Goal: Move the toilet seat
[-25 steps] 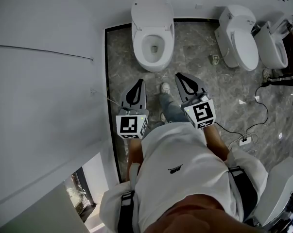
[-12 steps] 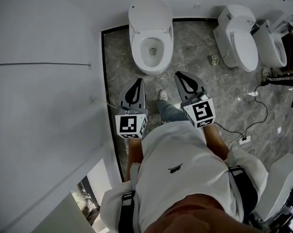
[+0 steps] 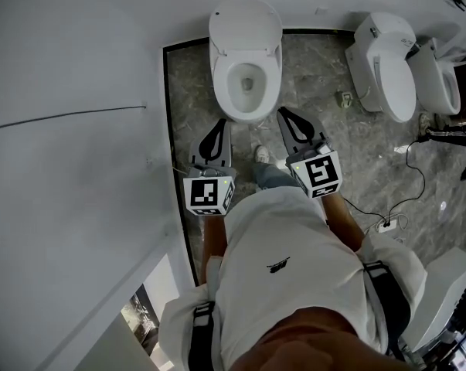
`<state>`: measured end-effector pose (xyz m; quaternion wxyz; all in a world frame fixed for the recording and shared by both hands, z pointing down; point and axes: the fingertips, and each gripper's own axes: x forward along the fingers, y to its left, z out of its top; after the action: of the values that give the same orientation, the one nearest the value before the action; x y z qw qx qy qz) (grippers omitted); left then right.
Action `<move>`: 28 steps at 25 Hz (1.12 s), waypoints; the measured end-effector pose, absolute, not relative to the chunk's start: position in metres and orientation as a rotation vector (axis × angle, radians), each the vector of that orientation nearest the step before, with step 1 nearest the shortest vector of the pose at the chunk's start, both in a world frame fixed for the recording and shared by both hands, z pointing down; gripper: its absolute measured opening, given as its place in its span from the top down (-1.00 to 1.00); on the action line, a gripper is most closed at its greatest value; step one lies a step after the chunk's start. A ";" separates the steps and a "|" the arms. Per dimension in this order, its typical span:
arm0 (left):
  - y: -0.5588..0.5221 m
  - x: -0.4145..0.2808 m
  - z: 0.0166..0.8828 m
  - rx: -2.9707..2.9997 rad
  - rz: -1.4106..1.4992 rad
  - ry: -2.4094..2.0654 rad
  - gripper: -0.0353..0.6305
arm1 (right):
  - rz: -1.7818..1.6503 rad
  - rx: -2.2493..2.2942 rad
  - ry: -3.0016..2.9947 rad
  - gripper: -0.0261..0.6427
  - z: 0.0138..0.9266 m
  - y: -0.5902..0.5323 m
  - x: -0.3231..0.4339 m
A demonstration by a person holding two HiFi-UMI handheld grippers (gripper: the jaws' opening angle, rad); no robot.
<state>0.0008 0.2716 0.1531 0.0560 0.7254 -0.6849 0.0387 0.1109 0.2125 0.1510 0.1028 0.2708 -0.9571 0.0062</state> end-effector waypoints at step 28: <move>0.136 -0.042 0.194 2.330 0.176 -1.926 0.80 | 0.128 0.988 -2.769 0.82 0.194 0.101 0.071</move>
<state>-0.0421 0.1363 0.1943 0.0568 0.7683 -0.6349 0.0580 0.0711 0.1006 0.1943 0.0992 0.3340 -0.9364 0.0432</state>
